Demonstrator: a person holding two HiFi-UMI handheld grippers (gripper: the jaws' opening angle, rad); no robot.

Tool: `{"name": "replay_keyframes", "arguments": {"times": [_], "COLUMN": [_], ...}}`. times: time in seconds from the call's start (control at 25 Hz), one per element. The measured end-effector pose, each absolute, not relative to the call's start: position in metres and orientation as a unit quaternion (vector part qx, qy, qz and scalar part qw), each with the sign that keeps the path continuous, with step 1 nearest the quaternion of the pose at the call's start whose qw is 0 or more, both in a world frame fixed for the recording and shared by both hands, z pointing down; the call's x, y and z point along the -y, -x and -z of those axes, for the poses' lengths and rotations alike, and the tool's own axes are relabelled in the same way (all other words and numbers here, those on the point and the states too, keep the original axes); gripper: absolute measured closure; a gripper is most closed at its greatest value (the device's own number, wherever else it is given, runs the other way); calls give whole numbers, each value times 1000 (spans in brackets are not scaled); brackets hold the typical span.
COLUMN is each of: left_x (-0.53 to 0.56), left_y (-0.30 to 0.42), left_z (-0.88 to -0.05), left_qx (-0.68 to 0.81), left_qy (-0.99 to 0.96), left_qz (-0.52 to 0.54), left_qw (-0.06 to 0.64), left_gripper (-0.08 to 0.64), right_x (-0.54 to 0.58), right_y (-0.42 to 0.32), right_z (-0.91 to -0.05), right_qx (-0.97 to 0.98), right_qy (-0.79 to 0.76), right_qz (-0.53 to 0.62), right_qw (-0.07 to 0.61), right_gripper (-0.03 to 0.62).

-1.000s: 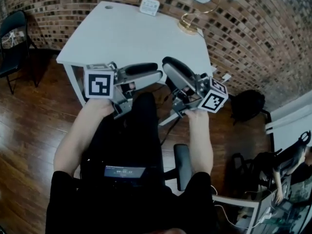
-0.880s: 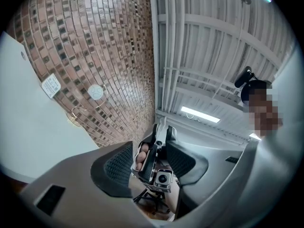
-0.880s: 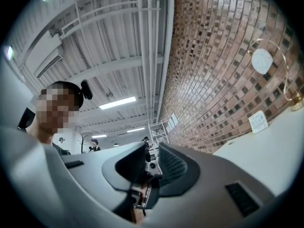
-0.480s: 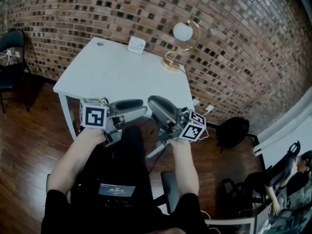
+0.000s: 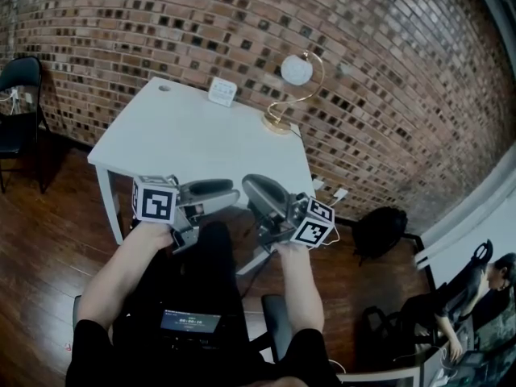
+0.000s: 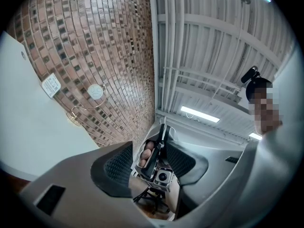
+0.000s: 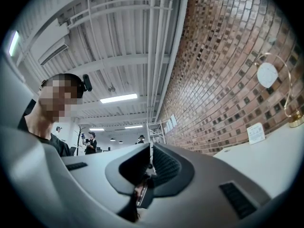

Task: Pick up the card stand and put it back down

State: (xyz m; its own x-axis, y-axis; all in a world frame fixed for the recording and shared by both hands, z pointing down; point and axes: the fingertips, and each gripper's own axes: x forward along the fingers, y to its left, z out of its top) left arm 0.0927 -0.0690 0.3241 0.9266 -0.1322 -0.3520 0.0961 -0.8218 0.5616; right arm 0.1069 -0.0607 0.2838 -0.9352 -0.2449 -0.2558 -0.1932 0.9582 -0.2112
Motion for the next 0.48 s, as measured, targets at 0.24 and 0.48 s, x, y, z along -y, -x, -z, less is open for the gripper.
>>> {"name": "replay_keyframes", "arguments": {"times": [0.24,0.48], "left_x": [69,69], "left_y": [-94,-95], "left_z": [-324,-326], "left_qx": [11,11], "left_qy": [-936,-935], "left_qz": [189,188], "left_qw": [298,299], "left_gripper": [345,345], "right_x": [58,57], "right_y": [-106,-107], "right_z": [-279,-283], "right_qx": [-981,-981], "right_qy": [112,109], "right_qz": [79,86], "right_qw": [137,138], "right_gripper": [558,560]}}
